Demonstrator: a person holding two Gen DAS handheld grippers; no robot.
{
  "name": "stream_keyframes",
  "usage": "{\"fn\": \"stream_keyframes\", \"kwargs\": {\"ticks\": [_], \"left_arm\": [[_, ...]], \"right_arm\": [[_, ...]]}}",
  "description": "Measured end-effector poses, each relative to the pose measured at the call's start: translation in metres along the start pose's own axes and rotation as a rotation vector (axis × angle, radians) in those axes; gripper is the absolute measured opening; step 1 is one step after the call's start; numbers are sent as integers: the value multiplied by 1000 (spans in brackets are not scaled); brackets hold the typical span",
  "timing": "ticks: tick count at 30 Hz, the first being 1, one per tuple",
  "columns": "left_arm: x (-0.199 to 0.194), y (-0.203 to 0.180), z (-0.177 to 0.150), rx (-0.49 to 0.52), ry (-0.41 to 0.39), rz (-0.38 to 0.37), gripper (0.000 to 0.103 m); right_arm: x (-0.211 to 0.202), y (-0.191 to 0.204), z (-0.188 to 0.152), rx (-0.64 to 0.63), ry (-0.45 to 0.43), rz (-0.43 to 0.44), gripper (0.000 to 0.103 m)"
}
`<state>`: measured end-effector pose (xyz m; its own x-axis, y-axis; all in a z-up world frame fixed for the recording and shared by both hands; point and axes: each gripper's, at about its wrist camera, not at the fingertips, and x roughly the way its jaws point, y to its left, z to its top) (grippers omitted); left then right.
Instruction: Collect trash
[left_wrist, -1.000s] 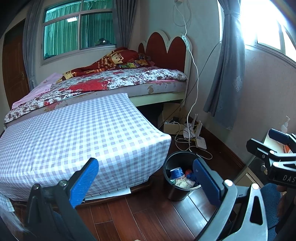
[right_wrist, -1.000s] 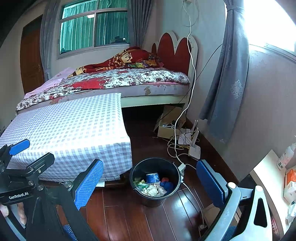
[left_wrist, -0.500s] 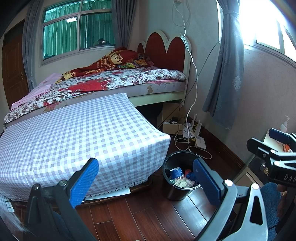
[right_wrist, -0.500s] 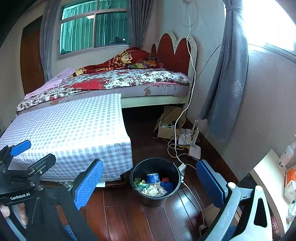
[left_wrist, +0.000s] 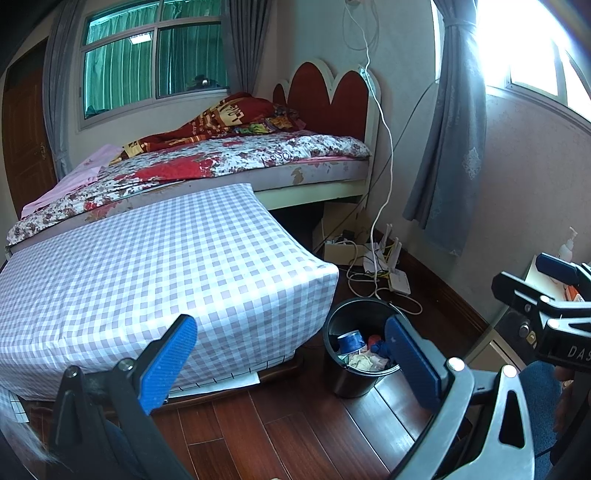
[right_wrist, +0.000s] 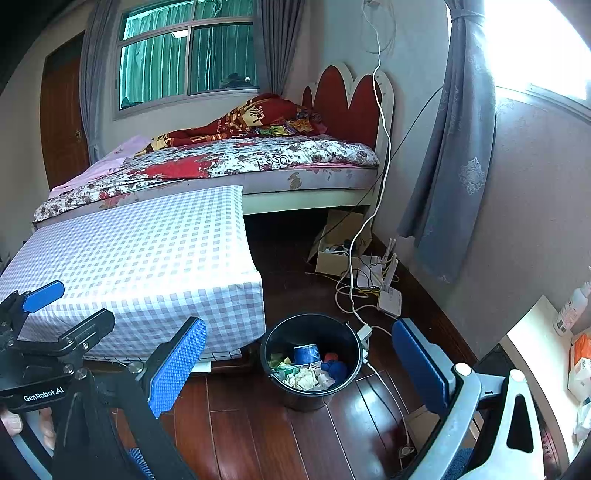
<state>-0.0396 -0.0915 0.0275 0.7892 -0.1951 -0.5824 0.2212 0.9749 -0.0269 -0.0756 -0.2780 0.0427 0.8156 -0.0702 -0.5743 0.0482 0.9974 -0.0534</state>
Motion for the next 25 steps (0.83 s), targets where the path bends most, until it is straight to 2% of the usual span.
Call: {"fn": "stream_keyframes", "kwargs": {"ticks": [18, 25], "left_arm": [[3, 0, -1, 33, -10, -1, 102], [4, -1, 0, 64, -15, -31, 102]], "right_arm": [[0, 4, 0, 1, 5, 0, 102], [0, 4, 0, 2, 5, -1, 102]]}}
